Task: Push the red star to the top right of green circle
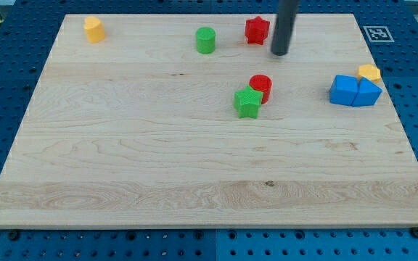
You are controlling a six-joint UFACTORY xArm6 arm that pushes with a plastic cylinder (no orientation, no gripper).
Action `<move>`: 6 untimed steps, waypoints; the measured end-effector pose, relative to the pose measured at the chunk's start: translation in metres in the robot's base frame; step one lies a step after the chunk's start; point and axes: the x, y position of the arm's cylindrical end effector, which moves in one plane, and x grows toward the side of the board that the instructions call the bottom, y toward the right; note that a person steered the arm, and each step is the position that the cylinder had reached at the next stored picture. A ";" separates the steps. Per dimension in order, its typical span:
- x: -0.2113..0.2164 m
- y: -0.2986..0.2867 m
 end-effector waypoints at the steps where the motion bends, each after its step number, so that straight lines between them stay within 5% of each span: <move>1: -0.028 0.007; 4: -0.051 -0.107; 6: -0.025 -0.105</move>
